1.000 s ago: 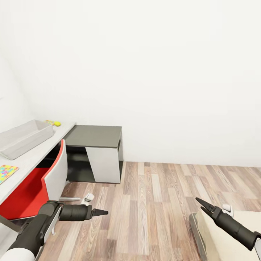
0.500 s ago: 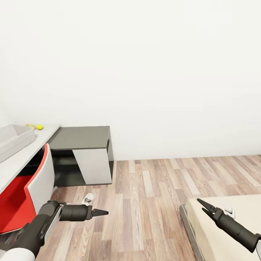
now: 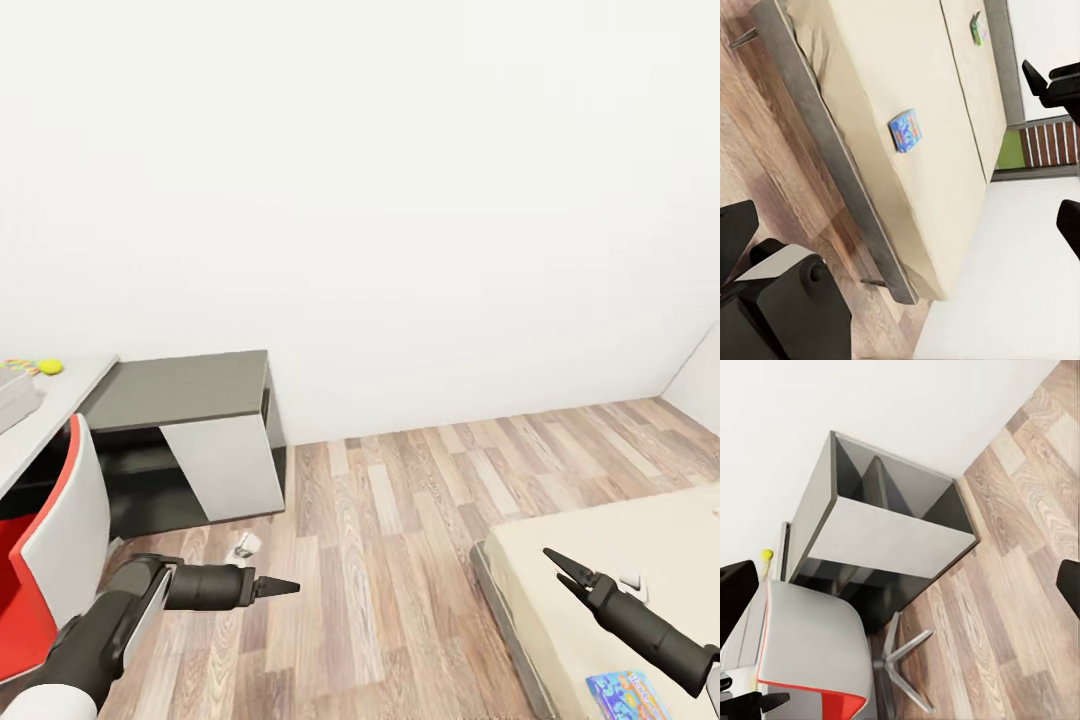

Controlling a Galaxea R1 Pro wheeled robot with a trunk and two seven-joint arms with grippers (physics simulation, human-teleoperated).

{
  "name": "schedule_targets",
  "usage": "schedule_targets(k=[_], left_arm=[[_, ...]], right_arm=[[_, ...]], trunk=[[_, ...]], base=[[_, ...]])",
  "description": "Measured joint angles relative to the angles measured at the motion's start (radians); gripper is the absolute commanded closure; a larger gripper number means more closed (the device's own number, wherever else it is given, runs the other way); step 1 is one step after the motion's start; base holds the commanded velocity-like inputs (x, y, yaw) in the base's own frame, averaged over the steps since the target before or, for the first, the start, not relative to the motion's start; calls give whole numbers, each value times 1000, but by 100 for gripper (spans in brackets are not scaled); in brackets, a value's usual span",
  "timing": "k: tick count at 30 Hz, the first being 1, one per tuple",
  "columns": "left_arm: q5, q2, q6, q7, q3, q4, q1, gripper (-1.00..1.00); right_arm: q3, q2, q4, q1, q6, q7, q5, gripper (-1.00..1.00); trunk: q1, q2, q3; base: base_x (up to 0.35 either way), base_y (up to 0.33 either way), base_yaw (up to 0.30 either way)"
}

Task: Put all the toys in the child's room - the three board games (two on the bed and one on the table), the two jigsaw puzzles on the table, and the tennis ball on the table - inside the toy box on the table in the child's room.

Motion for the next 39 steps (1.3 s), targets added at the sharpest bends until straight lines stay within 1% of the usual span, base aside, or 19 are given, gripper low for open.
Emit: schedule_targets(k=[39], left_arm=[[-3, 0, -1, 1, 0, 0, 0, -100]], right_arm=[[0, 1, 15, 0, -2, 0, 2, -100]], trunk=[[0, 0, -23]], base=[[-1, 100, -261]])
